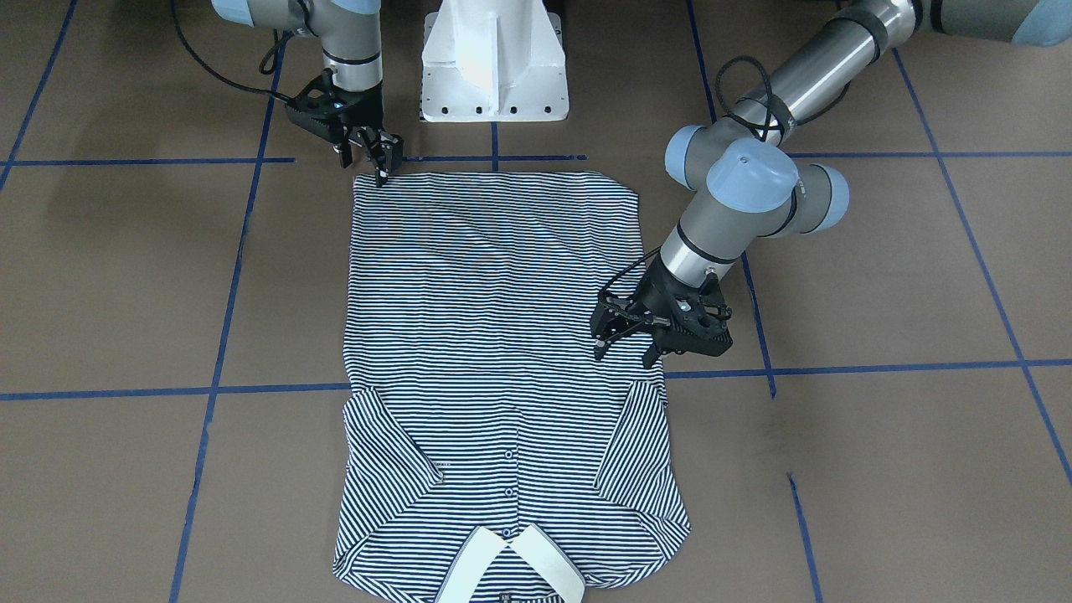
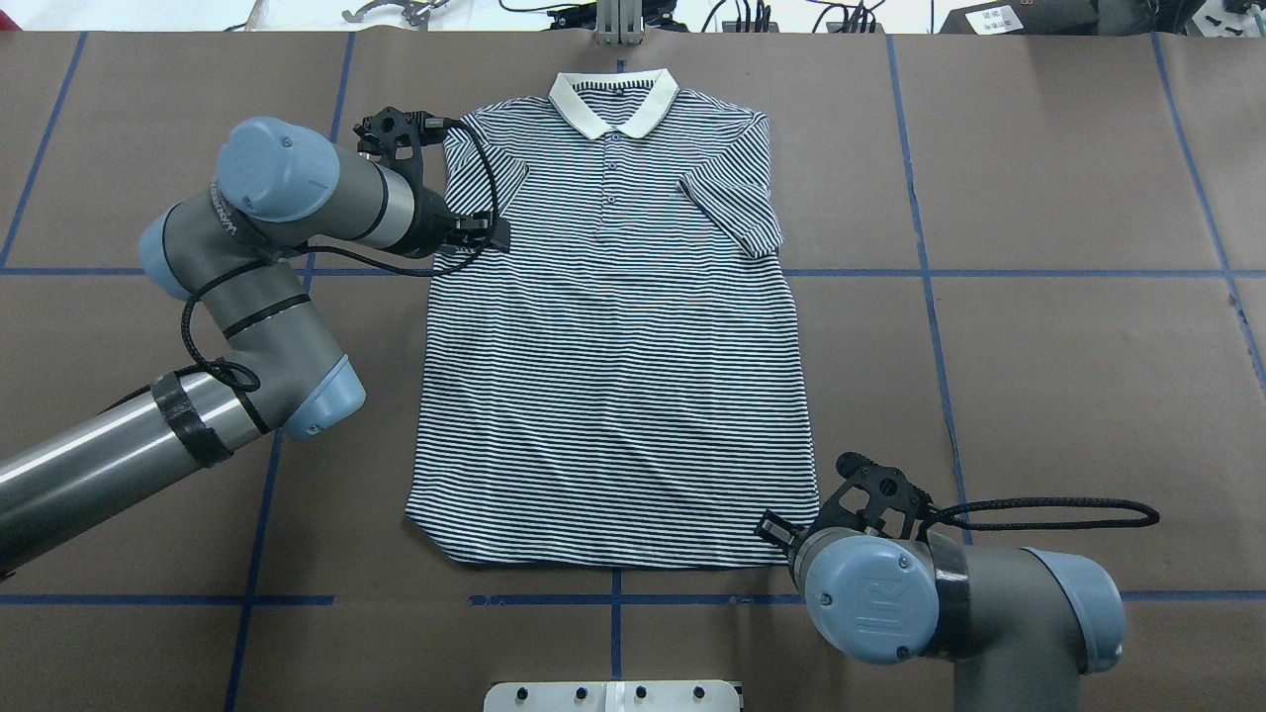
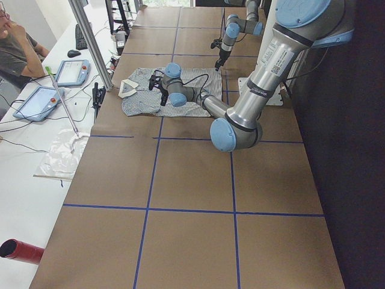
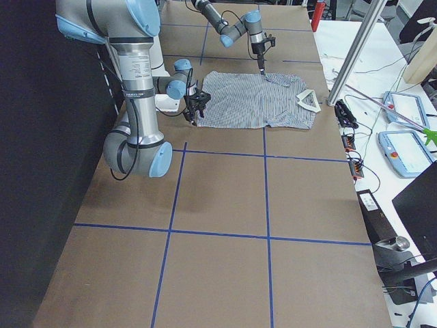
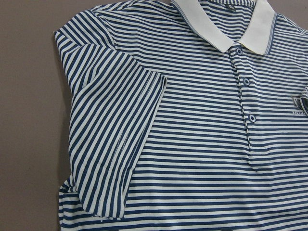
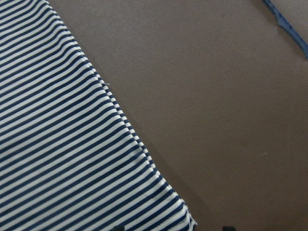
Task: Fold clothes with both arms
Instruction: 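Move the left gripper down to the other hem corner nearest the robot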
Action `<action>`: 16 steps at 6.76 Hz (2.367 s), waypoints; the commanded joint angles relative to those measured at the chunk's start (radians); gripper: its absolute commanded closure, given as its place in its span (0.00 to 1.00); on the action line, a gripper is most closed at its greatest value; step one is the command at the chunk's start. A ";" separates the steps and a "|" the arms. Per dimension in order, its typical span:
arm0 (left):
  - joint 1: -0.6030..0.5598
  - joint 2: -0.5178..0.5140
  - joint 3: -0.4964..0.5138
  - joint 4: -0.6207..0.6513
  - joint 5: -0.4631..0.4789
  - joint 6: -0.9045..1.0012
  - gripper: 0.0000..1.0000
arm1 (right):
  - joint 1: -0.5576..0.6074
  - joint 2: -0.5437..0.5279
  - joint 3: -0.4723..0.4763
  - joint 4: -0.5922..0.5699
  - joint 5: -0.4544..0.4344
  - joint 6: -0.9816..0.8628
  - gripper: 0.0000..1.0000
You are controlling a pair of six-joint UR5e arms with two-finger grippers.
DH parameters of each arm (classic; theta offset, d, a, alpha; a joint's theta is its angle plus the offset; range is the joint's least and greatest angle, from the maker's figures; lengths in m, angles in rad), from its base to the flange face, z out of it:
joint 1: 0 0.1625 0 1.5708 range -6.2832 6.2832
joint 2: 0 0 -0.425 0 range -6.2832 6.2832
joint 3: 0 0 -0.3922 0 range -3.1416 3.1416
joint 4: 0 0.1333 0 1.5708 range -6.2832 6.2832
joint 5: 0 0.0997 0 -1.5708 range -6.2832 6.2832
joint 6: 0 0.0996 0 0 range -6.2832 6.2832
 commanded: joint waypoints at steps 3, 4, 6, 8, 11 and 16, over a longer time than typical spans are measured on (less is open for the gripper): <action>0.004 0.001 0.002 0.000 0.001 0.000 0.23 | -0.002 0.006 -0.023 -0.001 -0.003 0.001 0.55; 0.004 0.001 0.002 0.000 0.001 0.000 0.23 | 0.001 0.006 -0.020 -0.001 0.000 -0.001 1.00; 0.004 -0.001 -0.005 0.000 0.001 -0.003 0.23 | 0.002 0.007 -0.011 -0.002 0.000 -0.002 1.00; 0.011 0.037 -0.144 0.053 -0.002 -0.154 0.24 | 0.005 0.004 0.030 -0.002 -0.001 -0.002 1.00; 0.261 0.327 -0.568 0.271 0.119 -0.306 0.25 | 0.005 0.006 0.049 -0.002 0.000 -0.004 1.00; 0.422 0.414 -0.558 0.279 0.247 -0.466 0.25 | 0.007 0.006 0.049 -0.002 0.002 -0.005 1.00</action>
